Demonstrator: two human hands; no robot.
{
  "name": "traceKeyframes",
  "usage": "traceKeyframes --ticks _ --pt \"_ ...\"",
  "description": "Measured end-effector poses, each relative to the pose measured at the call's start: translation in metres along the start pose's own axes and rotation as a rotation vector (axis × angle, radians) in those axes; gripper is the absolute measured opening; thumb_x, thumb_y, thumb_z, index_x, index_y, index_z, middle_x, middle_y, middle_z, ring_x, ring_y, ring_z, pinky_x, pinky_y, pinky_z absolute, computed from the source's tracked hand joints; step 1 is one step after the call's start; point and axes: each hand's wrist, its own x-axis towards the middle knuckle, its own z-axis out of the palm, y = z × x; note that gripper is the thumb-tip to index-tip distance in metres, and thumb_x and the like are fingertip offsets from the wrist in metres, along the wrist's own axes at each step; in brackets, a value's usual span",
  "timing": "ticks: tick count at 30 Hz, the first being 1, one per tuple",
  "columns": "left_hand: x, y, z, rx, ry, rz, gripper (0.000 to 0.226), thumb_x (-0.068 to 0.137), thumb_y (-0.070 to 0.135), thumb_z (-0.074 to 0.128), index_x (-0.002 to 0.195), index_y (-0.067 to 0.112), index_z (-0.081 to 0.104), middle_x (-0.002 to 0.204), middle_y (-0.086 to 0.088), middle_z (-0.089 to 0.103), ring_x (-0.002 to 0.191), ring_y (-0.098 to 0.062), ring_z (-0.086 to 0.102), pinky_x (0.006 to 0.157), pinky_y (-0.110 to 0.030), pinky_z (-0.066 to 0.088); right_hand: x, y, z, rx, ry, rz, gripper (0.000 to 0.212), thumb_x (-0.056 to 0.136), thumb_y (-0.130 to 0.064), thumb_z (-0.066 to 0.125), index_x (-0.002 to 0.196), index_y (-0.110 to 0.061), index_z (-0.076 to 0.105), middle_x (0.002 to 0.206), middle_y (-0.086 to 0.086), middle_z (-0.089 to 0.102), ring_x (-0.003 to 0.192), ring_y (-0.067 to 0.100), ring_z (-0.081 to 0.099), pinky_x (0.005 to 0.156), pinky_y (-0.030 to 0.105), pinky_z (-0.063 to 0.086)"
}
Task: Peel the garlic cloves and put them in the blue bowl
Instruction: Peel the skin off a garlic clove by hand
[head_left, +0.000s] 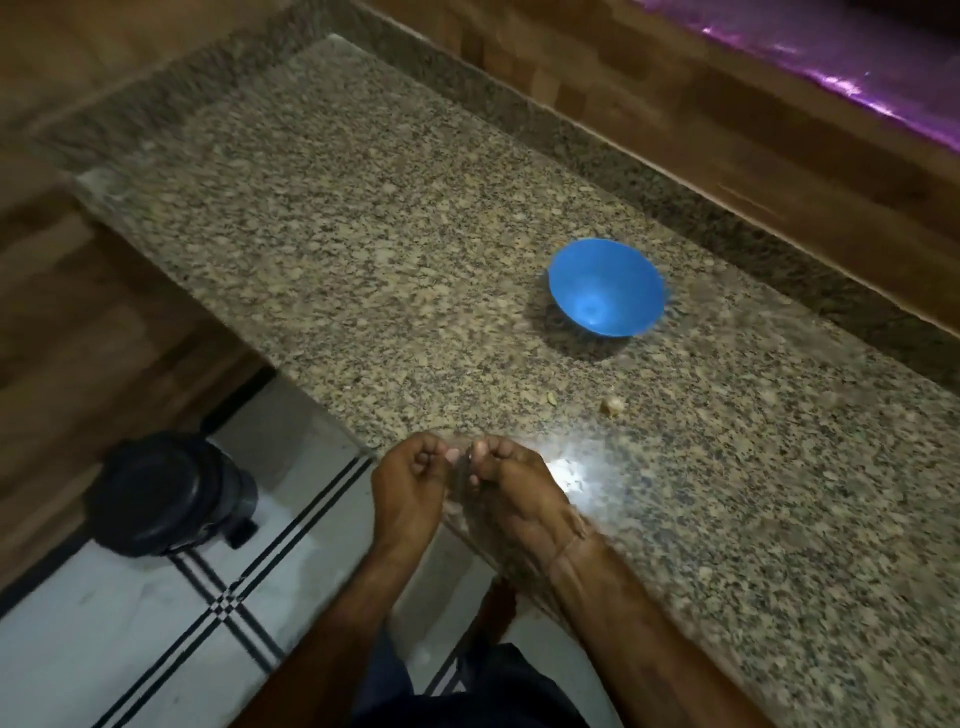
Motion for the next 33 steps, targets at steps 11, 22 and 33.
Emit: traceKeyframes --ticks 11,22,33 --pt "0.001 -0.112 -0.250 -0.150 0.347 -0.083 0.029 0.096 0.017 0.073 0.072 0.027 0.060 0.065 0.015 0.064 0.064 0.001 0.059 0.064 -0.022 0.043 0.020 0.141 0.227 -0.302 -0.245 0.092 0.037 0.101 0.015 0.047 0.078 -0.010 0.061 0.063 -0.002 0.061 0.063 0.010 0.054 0.063 0.019 0.049" --pt "-0.005 -0.209 -0.439 -0.192 0.557 -0.261 0.012 0.097 0.018 0.072 0.085 0.017 0.071 0.084 0.002 0.074 0.080 -0.012 0.068 0.072 -0.018 0.047 0.031 0.264 0.380 -0.352 -0.266 0.237 0.035 0.103 0.013 0.045 0.081 -0.008 0.061 0.070 0.003 0.061 0.065 0.011 0.056 0.059 0.018 0.054" --pt "0.036 -0.243 -0.514 -0.195 0.595 -0.367 0.011 0.098 0.020 0.070 0.090 0.014 0.071 0.084 0.009 0.070 0.080 -0.003 0.064 0.065 -0.004 0.043 0.090 0.316 0.474 -0.490 -0.277 0.309 0.019 0.107 0.000 0.052 0.098 -0.006 0.067 0.089 0.011 0.061 0.076 0.017 0.058 0.070 0.023 0.056"
